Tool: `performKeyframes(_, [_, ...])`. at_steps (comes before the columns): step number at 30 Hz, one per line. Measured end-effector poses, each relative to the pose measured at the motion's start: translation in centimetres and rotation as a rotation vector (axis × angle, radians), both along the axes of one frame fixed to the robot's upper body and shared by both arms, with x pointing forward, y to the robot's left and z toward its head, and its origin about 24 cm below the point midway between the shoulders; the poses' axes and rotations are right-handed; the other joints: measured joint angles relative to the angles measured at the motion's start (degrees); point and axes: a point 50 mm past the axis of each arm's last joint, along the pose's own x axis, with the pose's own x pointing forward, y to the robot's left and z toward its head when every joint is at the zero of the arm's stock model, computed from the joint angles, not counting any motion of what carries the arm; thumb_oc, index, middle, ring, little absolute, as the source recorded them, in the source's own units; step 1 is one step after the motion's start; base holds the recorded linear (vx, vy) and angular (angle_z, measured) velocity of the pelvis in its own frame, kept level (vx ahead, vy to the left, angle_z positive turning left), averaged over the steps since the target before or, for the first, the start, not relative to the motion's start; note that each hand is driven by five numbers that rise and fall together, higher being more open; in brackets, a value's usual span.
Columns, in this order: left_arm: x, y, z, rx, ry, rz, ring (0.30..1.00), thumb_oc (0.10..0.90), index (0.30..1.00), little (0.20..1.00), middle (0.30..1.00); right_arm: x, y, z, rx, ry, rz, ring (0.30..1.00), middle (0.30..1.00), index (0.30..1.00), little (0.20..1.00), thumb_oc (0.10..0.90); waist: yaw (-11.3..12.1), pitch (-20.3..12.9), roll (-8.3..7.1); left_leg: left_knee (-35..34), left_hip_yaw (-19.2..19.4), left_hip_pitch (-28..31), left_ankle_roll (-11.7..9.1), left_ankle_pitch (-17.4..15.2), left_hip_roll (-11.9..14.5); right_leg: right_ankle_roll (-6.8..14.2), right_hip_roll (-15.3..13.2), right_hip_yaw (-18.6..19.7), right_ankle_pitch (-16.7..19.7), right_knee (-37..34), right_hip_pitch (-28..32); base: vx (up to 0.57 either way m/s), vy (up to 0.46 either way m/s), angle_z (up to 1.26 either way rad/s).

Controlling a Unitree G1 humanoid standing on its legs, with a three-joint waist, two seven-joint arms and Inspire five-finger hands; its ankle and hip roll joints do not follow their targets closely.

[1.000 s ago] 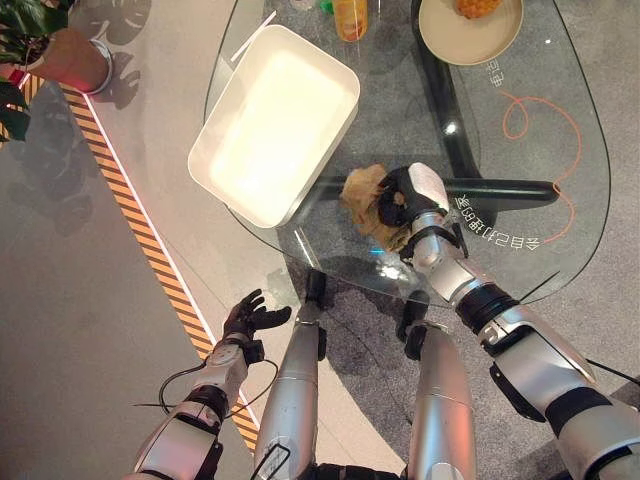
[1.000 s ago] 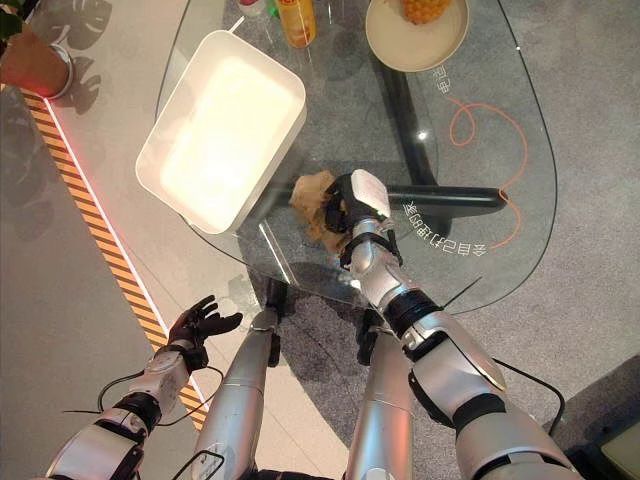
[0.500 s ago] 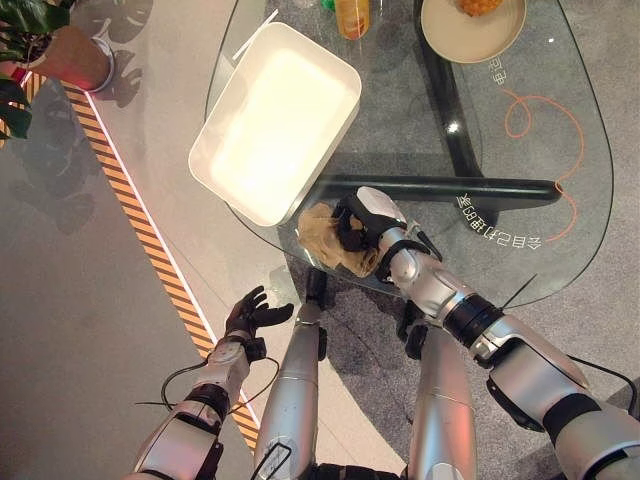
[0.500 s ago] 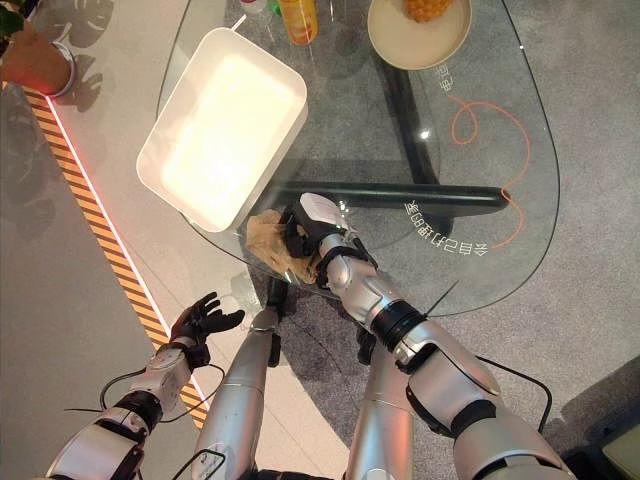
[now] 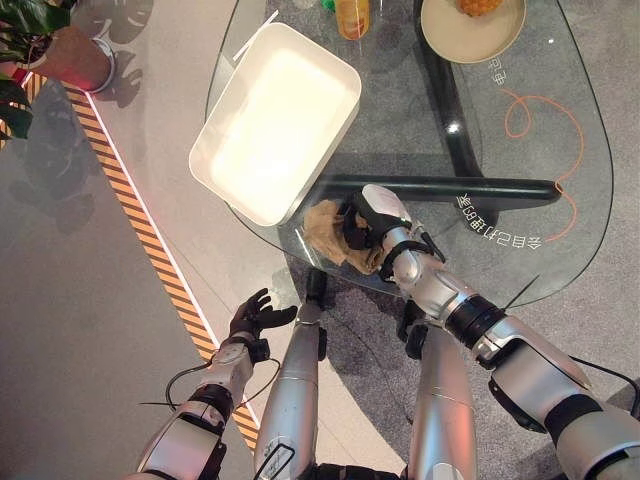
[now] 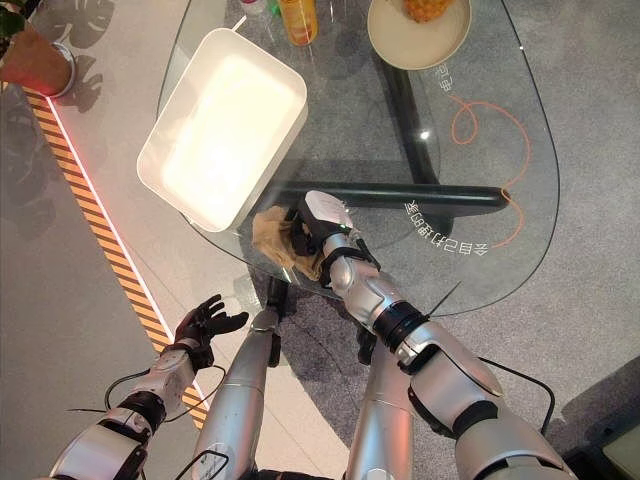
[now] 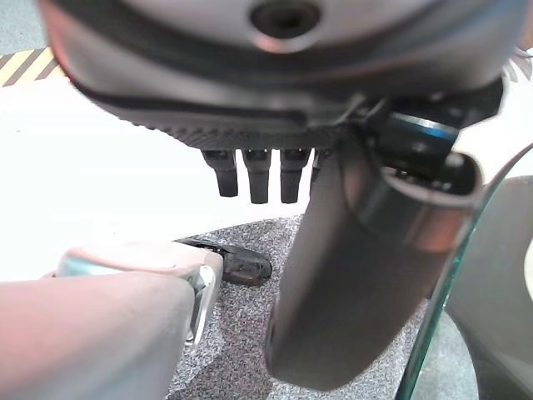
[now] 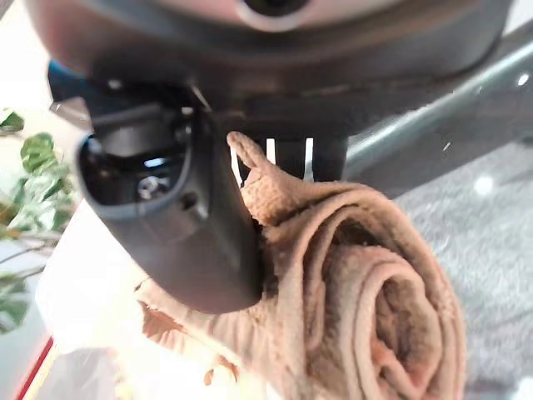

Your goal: Wipe the table with a cloth and put it in the basket.

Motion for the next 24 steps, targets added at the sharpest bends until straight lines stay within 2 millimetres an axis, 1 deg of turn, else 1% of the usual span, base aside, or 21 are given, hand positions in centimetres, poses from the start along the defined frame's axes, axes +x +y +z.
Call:
performKeyframes(4, [-0.1,0.0,-0.1,0.0,0.003,0.001,0.9,0.8,0.9,0.9,0.9,0.4,-1.8,0.3,0.003,-0.047,-0.08,0.3,0.3,0.3,0.2,0.1,0.04,0.0,0.0,0.01,-0.02,-0.01,0.09,0.09,-0.06,-0.06,-0.08,-0.01,0.06,0.03,0.0,0.0,0.0,0.0])
performKeyframes(5, [-0.1,0.0,-0.1,0.001,0.004,0.001,0.9,0.8,0.9,0.9,0.9,0.5,-2.5,0.6,0.025,-0.058,-0.108,0.3,0.3,0.3,0.2,0.1,0.05,0.0,0.0,0.02,-0.03,-0.01,0.09,0.1,-0.06,-0.07,-0.09,-0.01,0.07,0.03,0.0,0.0,0.0,0.0])
performKeyframes(10, [-0.1,0.0,-0.1,0.001,0.002,0.0,0.9,0.8,0.9,0.9,0.9,1.0,-4.4,1.4,0.115,-0.122,-0.228,0.3,0.3,0.3,0.2,0.1,0.08,0.0,0.0,0.04,-0.04,-0.06,0.1,0.11,-0.06,-0.09,-0.09,-0.02,0.14,-0.1,0.0,0.0,0.0,0.0])
performKeyframes(16, [-0.1,0.1,0.0,0.0,0.0,0.001,0.9,0.8,0.9,0.9,0.9,1.2,-7.9,2.7,0.193,-0.211,-0.393,0.3,0.3,0.3,0.2,0.1,0.08,0.0,0.0,0.05,-0.05,-0.4,0.13,0.09,-0.09,0.04,-0.08,-0.05,0.24,-0.52,-0.13,0.0,0.0,0.0])
performKeyframes(19, [0.0,0.1,0.0,0.0,-0.002,0.001,0.9,0.8,0.9,0.9,0.9,1.2,-9.3,3.1,0.207,-0.239,-0.436,0.3,0.3,0.3,0.2,0.1,0.03,0.0,0.0,0.08,-0.05,-0.71,0.31,-0.03,-0.09,0.07,-0.08,-0.08,0.25,-0.64,-0.38,0.0,0.0,0.0])
performKeyframes(24, [0.0,0.3,0.0,0.002,-0.004,0.0,0.9,0.8,0.9,0.9,0.9,1.1,-11.3,3.2,0.292,-0.272,-0.531,0.3,0.3,0.3,0.2,0.1,0.01,0.0,-0.01,0.9,-0.05,-1.65,0.55,-0.22,-0.09,0.34,0.01,-0.13,0.42,-1.03,-0.67,0.0,0.0,0.0])
